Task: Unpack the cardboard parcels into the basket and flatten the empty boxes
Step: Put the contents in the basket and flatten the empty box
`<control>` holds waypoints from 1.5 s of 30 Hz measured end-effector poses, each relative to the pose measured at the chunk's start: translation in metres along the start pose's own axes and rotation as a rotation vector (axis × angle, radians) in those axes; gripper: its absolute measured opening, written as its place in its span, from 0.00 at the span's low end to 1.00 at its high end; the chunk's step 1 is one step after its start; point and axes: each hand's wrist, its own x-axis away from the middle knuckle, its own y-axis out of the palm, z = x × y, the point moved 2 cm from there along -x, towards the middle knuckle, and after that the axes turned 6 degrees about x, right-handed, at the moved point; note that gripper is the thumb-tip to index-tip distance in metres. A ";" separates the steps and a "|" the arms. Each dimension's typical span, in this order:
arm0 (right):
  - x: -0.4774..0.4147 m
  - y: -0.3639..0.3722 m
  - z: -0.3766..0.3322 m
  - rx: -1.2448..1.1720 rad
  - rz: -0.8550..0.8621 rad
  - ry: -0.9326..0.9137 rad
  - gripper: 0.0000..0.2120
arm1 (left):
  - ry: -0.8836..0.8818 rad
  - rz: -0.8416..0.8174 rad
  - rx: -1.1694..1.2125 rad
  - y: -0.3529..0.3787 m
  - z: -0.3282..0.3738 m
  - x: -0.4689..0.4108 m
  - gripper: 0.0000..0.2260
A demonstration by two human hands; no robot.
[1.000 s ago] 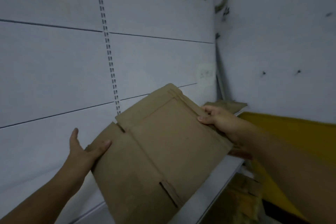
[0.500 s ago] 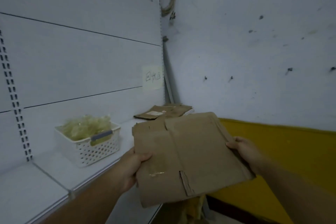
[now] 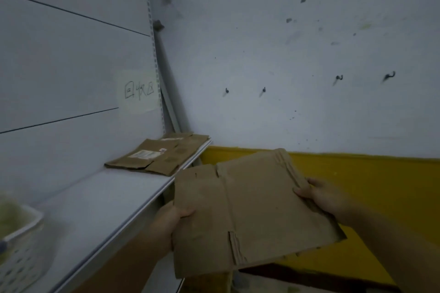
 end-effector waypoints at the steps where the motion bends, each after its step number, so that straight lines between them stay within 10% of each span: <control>1: -0.015 -0.002 0.003 0.001 0.009 -0.004 0.13 | 0.002 -0.003 -0.007 0.004 0.002 -0.016 0.22; 22: -0.366 0.034 -0.087 0.287 -0.134 -0.375 0.21 | 0.236 0.475 0.168 -0.002 0.107 -0.232 0.18; 30: -0.482 0.105 -0.138 0.505 0.017 -0.523 0.20 | 0.309 0.674 -0.095 -0.047 0.146 -0.294 0.21; 38: -0.549 0.222 -0.193 0.574 -0.206 -0.837 0.19 | 0.315 1.035 -0.512 -0.094 0.157 -0.263 0.15; 45: -0.549 0.321 -0.180 0.666 -0.322 -1.232 0.17 | -0.147 1.308 -1.036 -0.111 0.126 -0.256 0.27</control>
